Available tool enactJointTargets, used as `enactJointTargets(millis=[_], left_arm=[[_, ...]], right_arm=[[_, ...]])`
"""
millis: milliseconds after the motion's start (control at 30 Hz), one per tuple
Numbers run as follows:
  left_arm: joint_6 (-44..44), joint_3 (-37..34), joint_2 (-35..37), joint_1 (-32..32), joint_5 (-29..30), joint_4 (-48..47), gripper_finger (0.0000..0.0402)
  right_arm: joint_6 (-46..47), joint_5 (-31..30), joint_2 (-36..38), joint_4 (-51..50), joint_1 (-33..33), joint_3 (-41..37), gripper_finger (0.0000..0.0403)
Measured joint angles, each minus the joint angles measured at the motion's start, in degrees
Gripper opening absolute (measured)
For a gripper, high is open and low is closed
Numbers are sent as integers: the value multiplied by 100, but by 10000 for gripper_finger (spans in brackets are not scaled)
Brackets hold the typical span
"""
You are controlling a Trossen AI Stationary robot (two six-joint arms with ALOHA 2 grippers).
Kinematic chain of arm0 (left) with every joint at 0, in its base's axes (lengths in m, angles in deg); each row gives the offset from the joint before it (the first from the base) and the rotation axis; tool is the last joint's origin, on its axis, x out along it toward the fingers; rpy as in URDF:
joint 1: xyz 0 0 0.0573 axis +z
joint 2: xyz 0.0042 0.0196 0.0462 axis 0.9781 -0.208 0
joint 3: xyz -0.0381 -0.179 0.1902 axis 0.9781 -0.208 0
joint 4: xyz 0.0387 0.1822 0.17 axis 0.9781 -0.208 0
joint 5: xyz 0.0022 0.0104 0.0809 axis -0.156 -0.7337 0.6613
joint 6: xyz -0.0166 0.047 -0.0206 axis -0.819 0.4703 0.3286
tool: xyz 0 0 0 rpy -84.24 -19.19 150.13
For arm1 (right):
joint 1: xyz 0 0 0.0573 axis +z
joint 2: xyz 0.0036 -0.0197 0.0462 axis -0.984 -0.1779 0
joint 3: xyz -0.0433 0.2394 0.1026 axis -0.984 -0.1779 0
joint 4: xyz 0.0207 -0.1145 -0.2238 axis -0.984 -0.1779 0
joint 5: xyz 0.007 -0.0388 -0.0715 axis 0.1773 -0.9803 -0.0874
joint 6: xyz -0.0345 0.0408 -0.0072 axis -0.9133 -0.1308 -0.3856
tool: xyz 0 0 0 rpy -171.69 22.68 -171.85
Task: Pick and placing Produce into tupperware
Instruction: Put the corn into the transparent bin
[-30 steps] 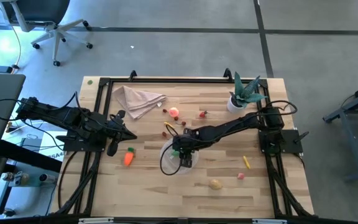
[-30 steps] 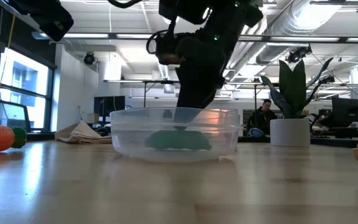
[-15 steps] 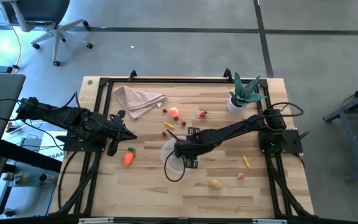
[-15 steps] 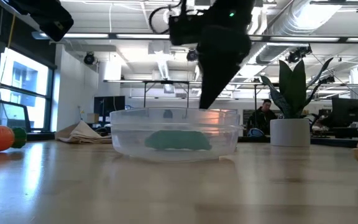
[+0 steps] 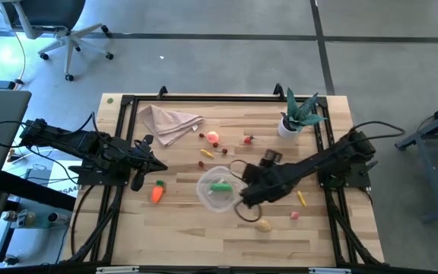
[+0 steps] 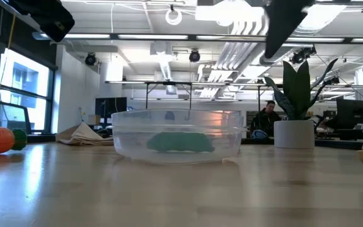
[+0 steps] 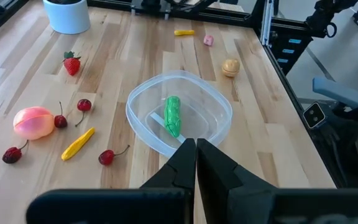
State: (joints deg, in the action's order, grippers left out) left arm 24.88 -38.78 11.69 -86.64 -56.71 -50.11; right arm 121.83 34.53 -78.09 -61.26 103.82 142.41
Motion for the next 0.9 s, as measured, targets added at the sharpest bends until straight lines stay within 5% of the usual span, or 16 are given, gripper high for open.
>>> enactJointTargets(millis=[167,467,900], left_arm=[[1,0,-1,-2,0,0,5],[2,0,-2,0,0,2,5],[2,0,-2,-2,0,2,5]], right_arm=[[1792,-68,359,-994,454,0,185],[3961,828,947,-989,943,-540,185],[4961,2561,2108,-177,1062,-2374,185]])
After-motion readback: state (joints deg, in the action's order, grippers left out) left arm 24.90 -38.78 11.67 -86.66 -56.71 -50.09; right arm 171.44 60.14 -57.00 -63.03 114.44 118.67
